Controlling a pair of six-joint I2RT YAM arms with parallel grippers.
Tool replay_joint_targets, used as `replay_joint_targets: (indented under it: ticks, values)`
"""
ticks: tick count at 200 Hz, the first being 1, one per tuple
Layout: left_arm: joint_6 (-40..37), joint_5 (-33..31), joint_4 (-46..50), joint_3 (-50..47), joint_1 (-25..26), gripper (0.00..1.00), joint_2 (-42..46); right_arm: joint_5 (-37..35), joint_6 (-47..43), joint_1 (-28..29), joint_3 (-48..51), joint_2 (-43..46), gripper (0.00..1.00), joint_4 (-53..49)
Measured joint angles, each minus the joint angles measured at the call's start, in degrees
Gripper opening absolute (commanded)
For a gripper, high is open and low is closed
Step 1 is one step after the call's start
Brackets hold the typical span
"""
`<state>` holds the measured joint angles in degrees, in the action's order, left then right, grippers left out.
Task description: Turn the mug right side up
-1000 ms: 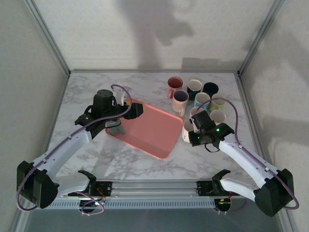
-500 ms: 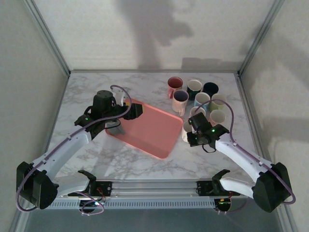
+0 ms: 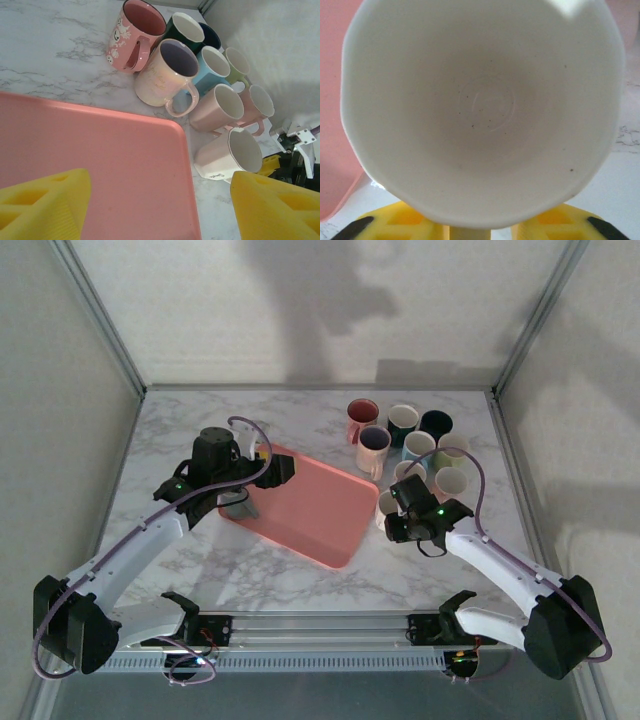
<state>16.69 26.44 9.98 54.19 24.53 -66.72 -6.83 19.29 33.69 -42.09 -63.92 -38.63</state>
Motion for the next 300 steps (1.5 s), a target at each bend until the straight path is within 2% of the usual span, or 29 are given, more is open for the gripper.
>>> replay_joint_targets:
  ticks: [58, 130, 151, 182, 219, 261, 300]
  values:
    - [0.00, -1.14, 1.14, 0.00, 0.00, 0.73, 0.04, 1.07, 4.48, 0.00, -3.78, 0.11, 0.44, -6.62]
    - [3.96, -9.86, 11.06, 3.48, 0.00, 0.70, 0.04, 0.63, 12.33, 0.00, -16.55, 8.70, 0.41, -14.47]
    - [7.80, -12.33, 14.29, 5.38, 0.00, 0.66, 0.04, 1.73, 12.20, 0.00, -21.00, 6.49, 0.41, -14.84]
    - [14.08, -15.98, 19.65, 6.99, 0.00, 0.62, 0.20, 6.62, 10.58, 0.07, -27.67, -1.51, 0.42, -16.39]
    - [26.43, -22.56, 25.90, 5.99, 0.68, 0.50, 3.02, 14.10, 9.81, 0.11, -30.88, -7.15, 0.43, -17.44]
    - [40.33, -29.00, 30.38, 0.55, 3.85, 0.52, 6.03, 16.37, 8.04, 0.11, -33.31, -9.94, 0.45, -17.22]
    - [45.35, -31.39, 32.26, -0.44, 5.70, 0.52, 1.53, 17.25, 5.70, -0.24, -33.66, -11.87, 0.46, -15.69]
